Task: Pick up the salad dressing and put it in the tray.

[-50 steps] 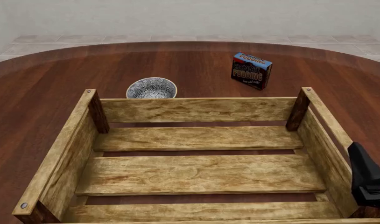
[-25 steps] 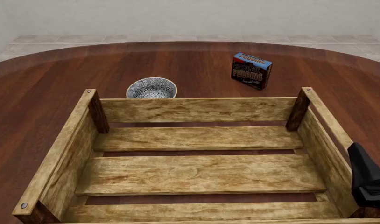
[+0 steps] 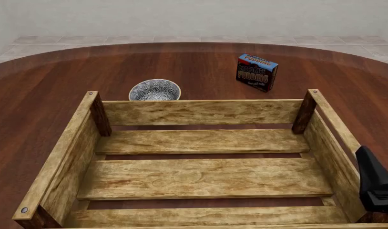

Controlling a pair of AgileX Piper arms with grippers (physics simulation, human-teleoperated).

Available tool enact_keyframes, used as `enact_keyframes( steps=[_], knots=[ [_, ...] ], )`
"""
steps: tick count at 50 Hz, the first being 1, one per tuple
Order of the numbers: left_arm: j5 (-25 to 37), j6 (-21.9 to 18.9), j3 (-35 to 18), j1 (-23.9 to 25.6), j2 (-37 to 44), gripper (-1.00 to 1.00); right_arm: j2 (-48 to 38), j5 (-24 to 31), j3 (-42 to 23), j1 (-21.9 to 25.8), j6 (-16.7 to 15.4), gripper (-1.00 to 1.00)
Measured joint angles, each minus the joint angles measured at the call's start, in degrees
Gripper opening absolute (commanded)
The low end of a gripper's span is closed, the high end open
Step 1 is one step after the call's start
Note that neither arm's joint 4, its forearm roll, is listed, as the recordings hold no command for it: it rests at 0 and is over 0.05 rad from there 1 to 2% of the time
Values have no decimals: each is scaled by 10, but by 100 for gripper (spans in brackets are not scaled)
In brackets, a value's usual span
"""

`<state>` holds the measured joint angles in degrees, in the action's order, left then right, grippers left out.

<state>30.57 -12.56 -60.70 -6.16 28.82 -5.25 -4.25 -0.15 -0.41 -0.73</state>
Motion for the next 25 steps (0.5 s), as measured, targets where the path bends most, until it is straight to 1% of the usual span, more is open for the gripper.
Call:
enact_keyframes(
  steps=[10,25],
  knots=[
    [-18,-20,-16,90,22,-100,1,0,0,-1,1,100],
    [-61,-46,-8,223,63,-100,5,4,0,-3,2,100]
  ],
)
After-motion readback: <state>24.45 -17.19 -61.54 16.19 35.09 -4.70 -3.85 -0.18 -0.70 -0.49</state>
